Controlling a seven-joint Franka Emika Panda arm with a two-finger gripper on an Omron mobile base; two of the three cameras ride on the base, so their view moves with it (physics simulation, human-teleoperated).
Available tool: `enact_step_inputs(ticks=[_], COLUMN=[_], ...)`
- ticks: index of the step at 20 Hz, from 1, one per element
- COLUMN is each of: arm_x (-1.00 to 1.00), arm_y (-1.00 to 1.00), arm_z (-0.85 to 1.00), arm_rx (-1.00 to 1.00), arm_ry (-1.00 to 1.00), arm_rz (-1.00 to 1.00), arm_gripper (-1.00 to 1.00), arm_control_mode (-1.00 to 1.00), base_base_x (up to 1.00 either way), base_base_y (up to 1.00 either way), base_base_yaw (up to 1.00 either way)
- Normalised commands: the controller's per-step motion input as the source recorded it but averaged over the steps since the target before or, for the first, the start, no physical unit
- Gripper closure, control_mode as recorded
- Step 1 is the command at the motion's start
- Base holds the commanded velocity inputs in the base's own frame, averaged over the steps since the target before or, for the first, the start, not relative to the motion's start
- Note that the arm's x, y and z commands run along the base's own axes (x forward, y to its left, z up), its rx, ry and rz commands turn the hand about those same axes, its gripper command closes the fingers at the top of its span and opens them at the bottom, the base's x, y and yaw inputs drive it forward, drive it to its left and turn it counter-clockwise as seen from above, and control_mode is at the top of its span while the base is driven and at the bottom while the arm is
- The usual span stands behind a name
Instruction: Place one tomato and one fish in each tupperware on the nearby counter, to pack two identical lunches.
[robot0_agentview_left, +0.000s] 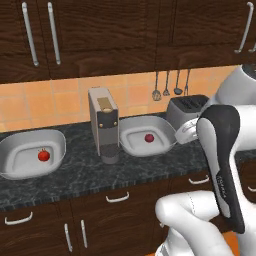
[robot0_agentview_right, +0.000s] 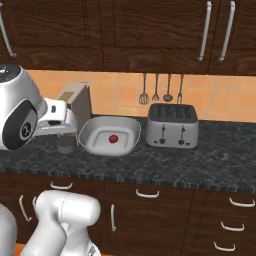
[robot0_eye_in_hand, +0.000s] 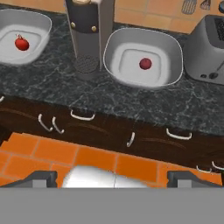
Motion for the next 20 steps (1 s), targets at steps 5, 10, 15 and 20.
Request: enact_step_inputs(ticks=[5, 10, 15, 20], arm_x=[-1.00, -0.70, -0.12, 0.00], arm_y=[-0.03, -0.10, 0.00, 0.00], arm_z=[0.01, 0.36, 0.05, 0.00], arm_rx=[0.02, 0.17, 0.02, 0.00], arm_ry=[0.00, 0.00, 0.00, 0.00], arm_rz=[-0.17, -0.01, 0.00, 0.00], arm_gripper=[-1.00, -1.00, -1.00, -1.00], arm_control_mode=[-1.00, -1.00, 1.00, 1.00], base_base_x=[0.00, 0.00, -0.34, -0.41], base_base_y=[0.00, 0.00, 0.00, -0.08], base_base_yaw=[0.00, 0.00, -0.11, -0.12])
